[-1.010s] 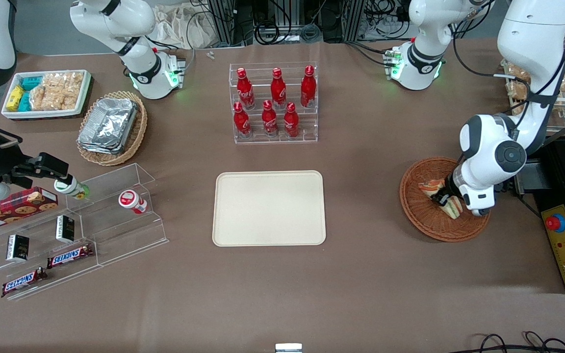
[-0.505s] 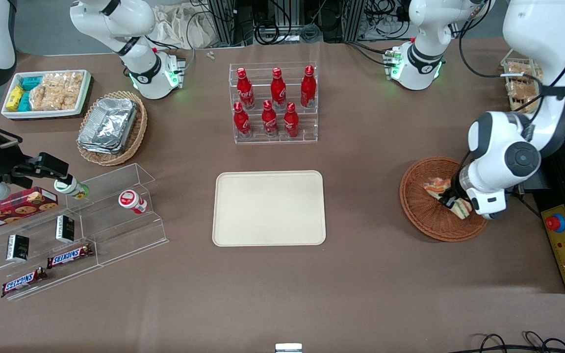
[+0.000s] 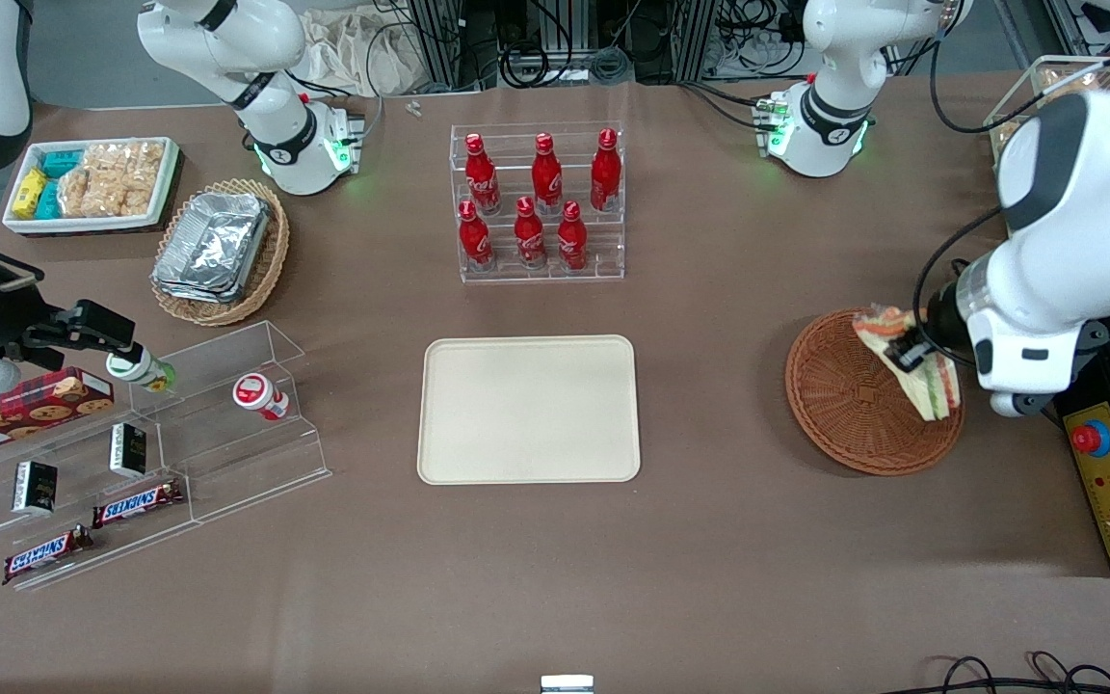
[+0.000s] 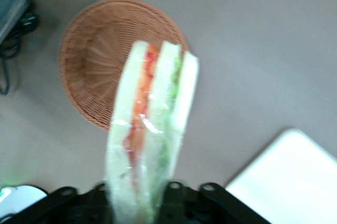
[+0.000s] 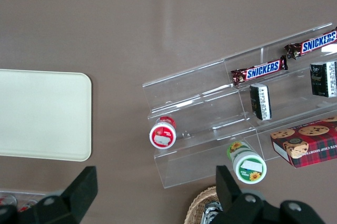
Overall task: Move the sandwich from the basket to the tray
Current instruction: 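Carry the sandwich with the left gripper over to the cream tray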
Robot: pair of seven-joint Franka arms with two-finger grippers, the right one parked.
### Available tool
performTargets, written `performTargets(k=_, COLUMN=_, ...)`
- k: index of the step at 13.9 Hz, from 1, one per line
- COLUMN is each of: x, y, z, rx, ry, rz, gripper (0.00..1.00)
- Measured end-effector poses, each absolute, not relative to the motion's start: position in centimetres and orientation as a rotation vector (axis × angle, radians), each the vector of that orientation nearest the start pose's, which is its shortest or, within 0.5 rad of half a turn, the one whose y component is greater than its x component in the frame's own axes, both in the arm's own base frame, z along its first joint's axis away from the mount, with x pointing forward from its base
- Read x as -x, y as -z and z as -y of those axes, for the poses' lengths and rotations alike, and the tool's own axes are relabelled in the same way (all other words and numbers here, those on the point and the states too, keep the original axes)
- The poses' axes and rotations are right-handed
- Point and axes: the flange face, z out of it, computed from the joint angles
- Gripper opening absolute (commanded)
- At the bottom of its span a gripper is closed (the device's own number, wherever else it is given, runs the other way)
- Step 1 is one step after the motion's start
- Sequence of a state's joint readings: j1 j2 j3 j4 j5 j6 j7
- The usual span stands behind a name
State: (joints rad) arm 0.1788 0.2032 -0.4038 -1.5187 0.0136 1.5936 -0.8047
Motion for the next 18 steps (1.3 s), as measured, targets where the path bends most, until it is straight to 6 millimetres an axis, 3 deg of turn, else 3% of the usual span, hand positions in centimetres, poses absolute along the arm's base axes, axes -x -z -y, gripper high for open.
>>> performTargets(k=2, x=-59.1, y=-55.4, z=14.5, rx=3.123, ry=-0.225, rz=0.682, gripper=0.00)
performTargets(k=3, x=-58.6, y=-55.0, z=17.3, rx=3.162, ry=-0.251, rz=0.583, gripper=0.00)
performTargets(k=5, x=-58.3, y=-52.3, z=23.7, rx=3.228, ry=-0.272, rz=0.416, gripper=0.00)
performTargets(k=7, x=-58.3, y=-47.7, z=30.8, rx=3.299, ry=-0.250, rz=0.266, gripper=0.00)
performTargets(k=9, x=-57.8, y=-40.7, z=37.0, rx=3.294, ry=-0.238, rz=0.164, gripper=0.00)
performTargets(k=11, x=-56.6, y=-32.9, z=41.2, rx=3.254, ry=-0.259, rz=0.112, gripper=0.00)
performTargets(k=12, x=-56.1, y=-29.8, z=42.5, rx=3.241, ry=-0.270, rz=0.102, gripper=0.00)
performTargets(k=14, x=-55.9, y=-26.2, z=43.4, rx=3.241, ry=-0.287, rz=0.101, gripper=0.00)
performTargets(k=18, x=-55.9, y=-23.8, z=43.8, rx=3.213, ry=-0.218, rz=0.098, gripper=0.01)
